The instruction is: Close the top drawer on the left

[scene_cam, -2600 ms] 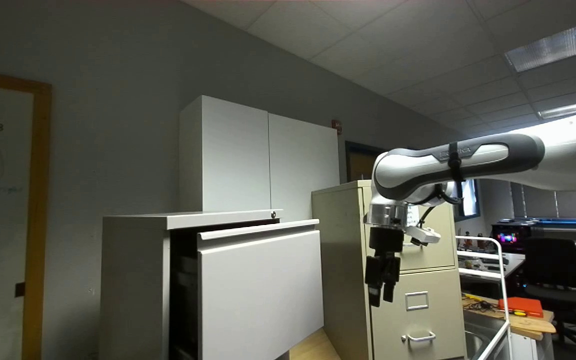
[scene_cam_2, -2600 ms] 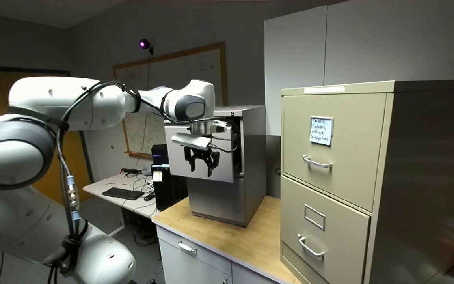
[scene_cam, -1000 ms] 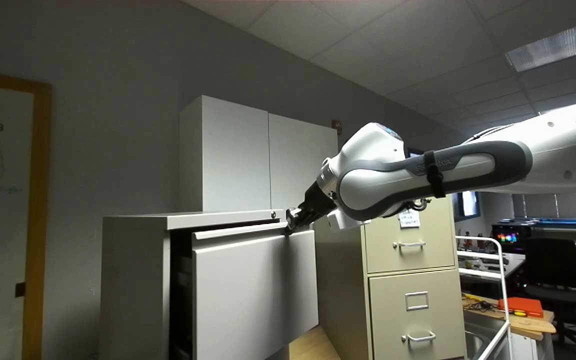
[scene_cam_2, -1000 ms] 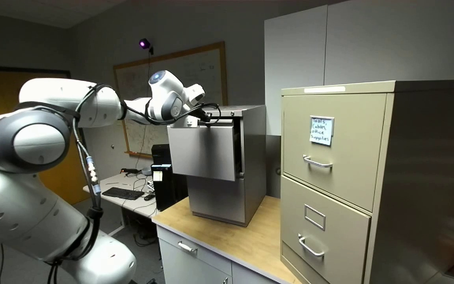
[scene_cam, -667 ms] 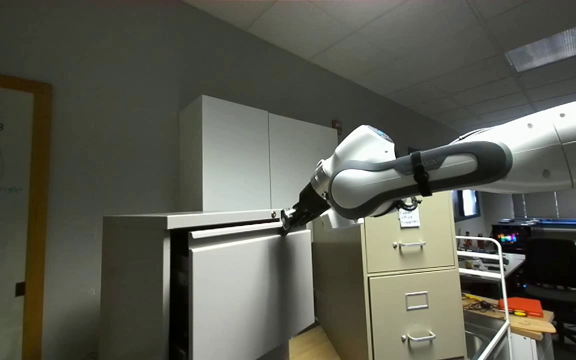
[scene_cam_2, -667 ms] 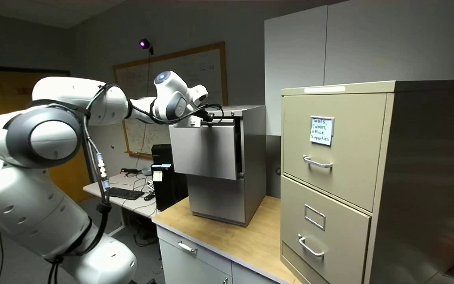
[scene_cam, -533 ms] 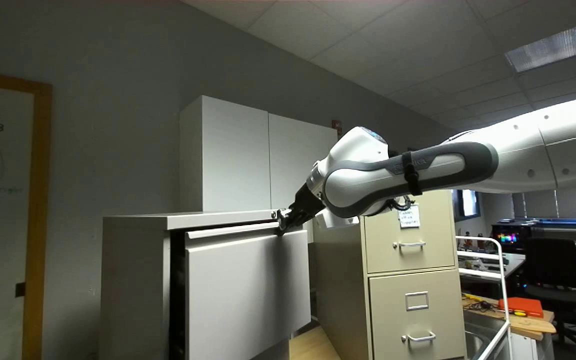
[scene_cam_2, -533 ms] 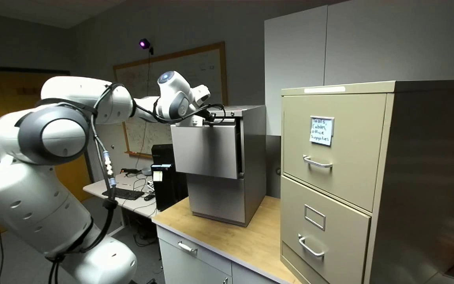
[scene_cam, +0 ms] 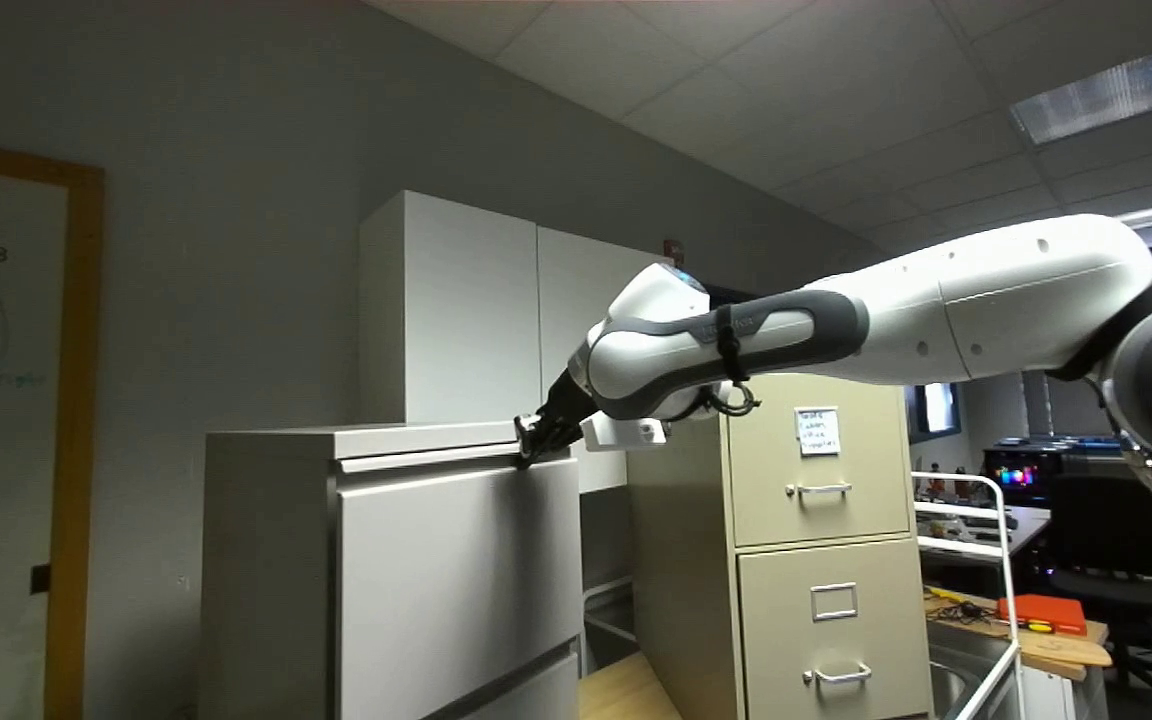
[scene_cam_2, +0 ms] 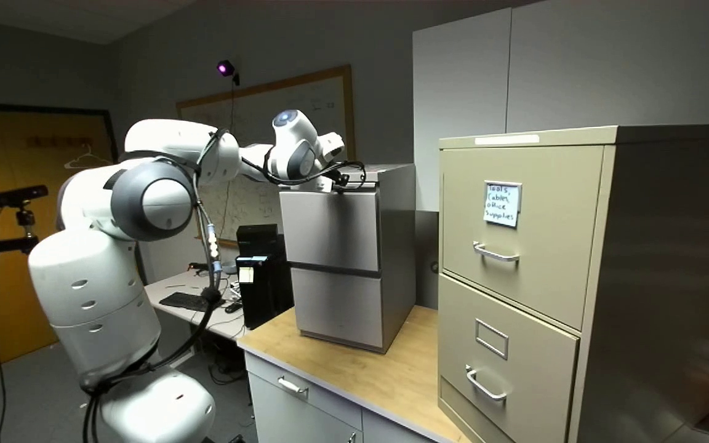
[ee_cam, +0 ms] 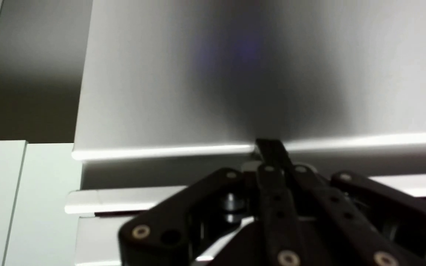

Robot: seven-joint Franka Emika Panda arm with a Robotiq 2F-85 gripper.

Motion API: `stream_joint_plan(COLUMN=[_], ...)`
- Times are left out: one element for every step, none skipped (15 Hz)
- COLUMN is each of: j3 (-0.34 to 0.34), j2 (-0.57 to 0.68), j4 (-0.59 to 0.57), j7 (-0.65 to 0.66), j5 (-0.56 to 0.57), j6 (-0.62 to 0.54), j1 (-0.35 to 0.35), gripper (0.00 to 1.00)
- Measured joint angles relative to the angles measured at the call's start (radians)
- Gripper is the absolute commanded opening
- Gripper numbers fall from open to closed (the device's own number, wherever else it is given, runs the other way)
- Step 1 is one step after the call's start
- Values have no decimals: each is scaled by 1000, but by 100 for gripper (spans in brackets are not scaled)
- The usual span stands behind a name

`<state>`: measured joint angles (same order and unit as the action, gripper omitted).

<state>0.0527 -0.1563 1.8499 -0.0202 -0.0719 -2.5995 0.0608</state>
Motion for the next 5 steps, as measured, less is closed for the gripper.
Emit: stream_joint_plan(j3=[0, 0, 0, -1, -3], j2=[27, 52, 72, 78, 84], j4=[-34, -66, -95, -117, -135], j7=[0, 0, 0, 0, -2], j5=[-5, -9, -13, -21, -25], j6=[13, 26, 46, 87, 114], j1=[0, 0, -1, -1, -2], gripper=[0, 0, 0, 0, 0])
